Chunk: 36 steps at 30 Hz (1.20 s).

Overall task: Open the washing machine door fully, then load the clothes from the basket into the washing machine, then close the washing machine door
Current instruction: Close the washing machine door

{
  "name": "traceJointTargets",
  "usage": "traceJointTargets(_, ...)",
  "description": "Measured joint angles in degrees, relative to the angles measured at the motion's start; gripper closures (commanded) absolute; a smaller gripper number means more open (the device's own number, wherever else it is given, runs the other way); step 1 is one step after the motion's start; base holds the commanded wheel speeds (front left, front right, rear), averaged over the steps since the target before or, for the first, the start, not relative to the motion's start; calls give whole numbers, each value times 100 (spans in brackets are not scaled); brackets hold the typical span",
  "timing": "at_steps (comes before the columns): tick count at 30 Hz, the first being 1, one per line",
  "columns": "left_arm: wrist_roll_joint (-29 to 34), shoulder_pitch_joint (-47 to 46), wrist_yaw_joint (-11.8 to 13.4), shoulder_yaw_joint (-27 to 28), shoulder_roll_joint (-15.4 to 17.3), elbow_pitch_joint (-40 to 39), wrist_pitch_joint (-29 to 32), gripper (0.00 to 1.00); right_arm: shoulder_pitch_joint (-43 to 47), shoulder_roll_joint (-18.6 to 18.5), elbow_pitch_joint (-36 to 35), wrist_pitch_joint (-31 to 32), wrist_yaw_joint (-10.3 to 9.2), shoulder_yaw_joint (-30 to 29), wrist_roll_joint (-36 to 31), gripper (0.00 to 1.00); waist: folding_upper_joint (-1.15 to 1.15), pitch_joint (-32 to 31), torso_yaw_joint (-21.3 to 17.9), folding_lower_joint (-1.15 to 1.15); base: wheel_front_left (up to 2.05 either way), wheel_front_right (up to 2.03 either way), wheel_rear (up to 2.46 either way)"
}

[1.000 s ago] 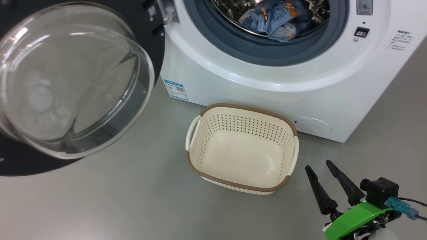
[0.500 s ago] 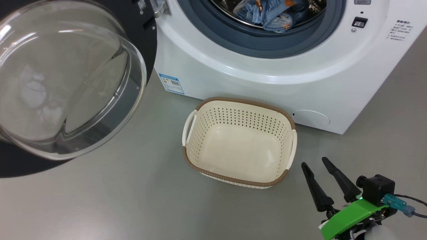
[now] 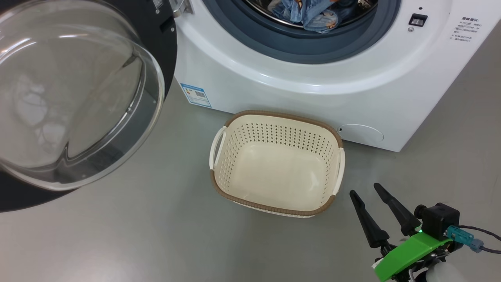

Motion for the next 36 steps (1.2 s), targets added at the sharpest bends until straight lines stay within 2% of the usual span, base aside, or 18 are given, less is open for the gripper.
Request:
traceJointTargets(13, -145, 102, 154, -140, 22, -289, 765, 100, -24, 5, 8, 0, 0, -38, 0, 0, 0, -19, -29, 0, 0, 0, 0)
traceJointTargets(33, -576, 803, 163, -448, 64, -1594, 2180, 100, -17, 152, 45, 0, 0, -87, -1, 0, 0, -310, 130, 0, 0, 0, 0)
traceJointTargets(36, -662, 848, 143, -554, -24, -1805, 2356, 100, -16, 175, 55, 0, 0, -88, -1, 0, 0, -337, 141, 0, 0, 0, 0)
